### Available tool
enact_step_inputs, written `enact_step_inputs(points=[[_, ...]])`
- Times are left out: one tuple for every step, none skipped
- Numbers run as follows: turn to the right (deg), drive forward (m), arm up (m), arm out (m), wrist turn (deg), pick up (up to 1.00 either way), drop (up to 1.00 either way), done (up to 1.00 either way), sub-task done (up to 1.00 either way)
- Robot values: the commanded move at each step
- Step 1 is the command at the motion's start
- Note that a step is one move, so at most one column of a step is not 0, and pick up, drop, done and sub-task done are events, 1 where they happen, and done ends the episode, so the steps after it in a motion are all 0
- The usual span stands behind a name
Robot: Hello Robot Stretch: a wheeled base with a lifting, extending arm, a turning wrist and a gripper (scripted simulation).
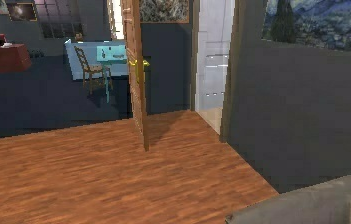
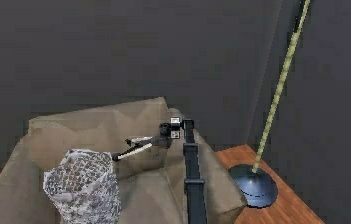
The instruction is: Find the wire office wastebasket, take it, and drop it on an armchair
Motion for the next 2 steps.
enact_step_inputs(points=[[0.0,0.00,0.00,-0.08,0.0,0.00,0.00,0.00,0.00],[0.0,0.00,0.00,0.00,0.0,0.00,0.00,1.00,0.00]])
